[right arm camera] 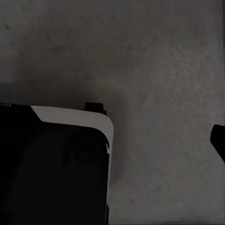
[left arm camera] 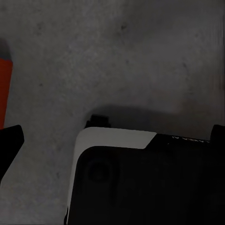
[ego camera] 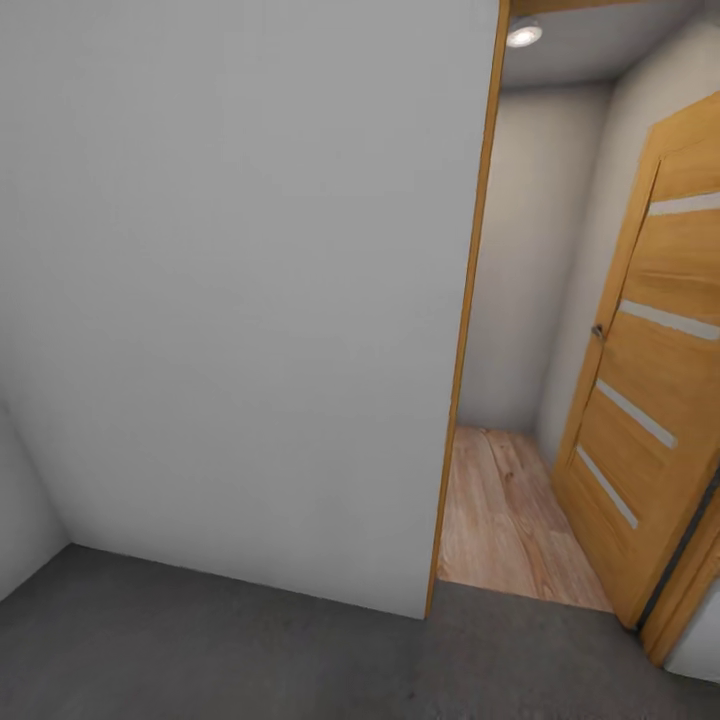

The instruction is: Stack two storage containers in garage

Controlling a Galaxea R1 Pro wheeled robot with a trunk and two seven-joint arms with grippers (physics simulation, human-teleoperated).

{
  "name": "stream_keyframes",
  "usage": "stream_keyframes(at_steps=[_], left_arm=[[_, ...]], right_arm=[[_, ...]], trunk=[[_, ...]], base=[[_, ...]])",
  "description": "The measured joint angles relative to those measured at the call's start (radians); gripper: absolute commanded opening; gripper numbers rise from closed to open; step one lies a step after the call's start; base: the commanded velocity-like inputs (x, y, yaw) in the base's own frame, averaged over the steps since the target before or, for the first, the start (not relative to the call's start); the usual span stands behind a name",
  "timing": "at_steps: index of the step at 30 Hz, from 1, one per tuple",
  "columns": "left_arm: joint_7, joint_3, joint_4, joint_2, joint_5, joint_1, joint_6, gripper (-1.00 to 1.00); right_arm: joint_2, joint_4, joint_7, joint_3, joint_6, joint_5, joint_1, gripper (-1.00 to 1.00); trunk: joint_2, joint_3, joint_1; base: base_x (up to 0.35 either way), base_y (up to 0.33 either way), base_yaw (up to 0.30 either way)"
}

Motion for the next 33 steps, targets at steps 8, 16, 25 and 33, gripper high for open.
stream_keyframes(at_steps=[8,16,25,33], left_arm=[[0.000,0.000,0.000,-0.001,0.000,0.000,0.000,1.00],[0.000,0.000,0.000,-0.001,0.000,0.000,0.000,1.00],[0.000,0.000,0.001,-0.005,0.000,0.002,0.000,1.00],[0.000,0.000,0.000,-0.007,0.000,0.005,0.000,1.00]], right_arm=[[-0.001,0.000,0.000,0.000,-0.001,-0.017,0.000,1.00],[-0.001,0.000,0.000,0.001,0.000,-0.018,0.000,1.00],[-0.001,0.000,0.000,0.000,-0.001,-0.018,0.000,1.00],[-0.001,0.000,0.000,0.000,0.000,-0.018,0.000,1.00]], trunk=[[0.000,0.004,0.000],[0.000,0.008,0.000],[0.000,0.013,0.000],[0.000,0.017,0.000]], base=[[0.000,0.000,-0.243],[0.000,0.000,-0.243],[0.000,0.000,-0.244],[0.000,0.000,-0.246]])
